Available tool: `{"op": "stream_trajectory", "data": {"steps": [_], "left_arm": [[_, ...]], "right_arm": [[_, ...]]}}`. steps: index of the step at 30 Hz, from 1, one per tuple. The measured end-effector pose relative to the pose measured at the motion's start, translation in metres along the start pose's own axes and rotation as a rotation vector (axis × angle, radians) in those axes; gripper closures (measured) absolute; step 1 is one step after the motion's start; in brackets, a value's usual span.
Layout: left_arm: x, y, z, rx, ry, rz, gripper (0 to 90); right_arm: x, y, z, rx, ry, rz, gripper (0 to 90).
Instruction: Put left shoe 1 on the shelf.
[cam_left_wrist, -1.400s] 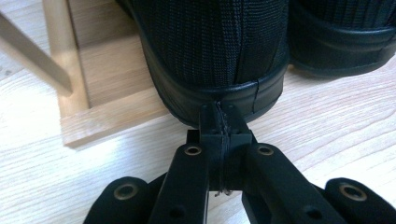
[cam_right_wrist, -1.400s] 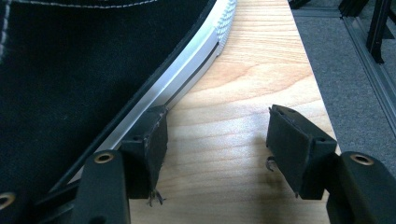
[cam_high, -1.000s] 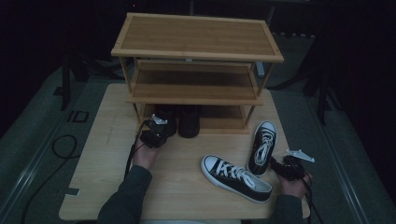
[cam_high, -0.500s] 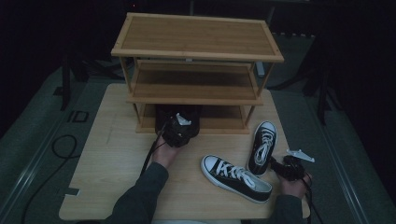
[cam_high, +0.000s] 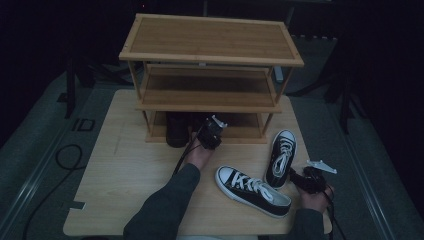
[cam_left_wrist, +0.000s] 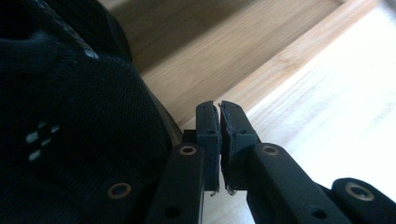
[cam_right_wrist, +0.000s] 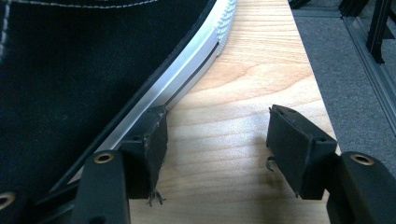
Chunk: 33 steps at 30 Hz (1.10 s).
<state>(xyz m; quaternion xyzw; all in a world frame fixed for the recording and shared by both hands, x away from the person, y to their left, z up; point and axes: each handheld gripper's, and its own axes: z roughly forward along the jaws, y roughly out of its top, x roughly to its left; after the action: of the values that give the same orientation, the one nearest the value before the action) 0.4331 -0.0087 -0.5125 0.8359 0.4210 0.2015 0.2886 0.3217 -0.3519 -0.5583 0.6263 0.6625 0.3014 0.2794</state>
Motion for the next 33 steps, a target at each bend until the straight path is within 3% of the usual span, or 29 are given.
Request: {"op": "stream_trajectory", "data": {"steps": [3, 7, 11, 17, 20, 24, 26, 30, 33], "left_arm": [[0.0, -0.002, 0.006, 0.029, 0.033, 0.001, 88.4], [0.001, -0.004, 0.007, 0.029, 0.042, -0.011, 89.4], [0.006, -0.005, 0.006, 0.026, 0.032, -0.039, 89.6], [0.002, -0.006, 0.012, 0.013, 0.027, -0.011, 84.6], [-0.001, -0.008, 0.02, -0.001, 0.031, -0.021, 83.6], [-0.007, -0.007, 0.029, -0.043, 0.029, -0.056, 83.5], [-0.008, -0.006, 0.034, -0.061, 0.025, -0.091, 88.7], [-0.008, -0.003, 0.04, -0.096, 0.024, -0.161, 89.7], [-0.01, -0.001, 0.043, -0.103, 0.04, -0.163, 89.7]], "right_arm": [[0.0, 0.0, 0.0, 0.0, 0.0, 0.0, 38.1], [0.0, 0.0, 0.0, 0.0, 0.0, 0.0, 38.2], [0.0, 0.0, 0.0, 0.0, 0.0, 0.0, 38.2], [0.0, 0.0, 0.0, 0.0, 0.0, 0.0, 38.1], [0.0, 0.0, 0.0, 0.0, 0.0, 0.0, 38.2], [0.0, 0.0, 0.0, 0.0, 0.0, 0.0, 38.1], [0.0, 0.0, 0.0, 0.0, 0.0, 0.0, 38.2], [0.0, 0.0, 0.0, 0.0, 0.0, 0.0, 38.2], [0.0, 0.0, 0.0, 0.0, 0.0, 0.0, 38.1]]}}
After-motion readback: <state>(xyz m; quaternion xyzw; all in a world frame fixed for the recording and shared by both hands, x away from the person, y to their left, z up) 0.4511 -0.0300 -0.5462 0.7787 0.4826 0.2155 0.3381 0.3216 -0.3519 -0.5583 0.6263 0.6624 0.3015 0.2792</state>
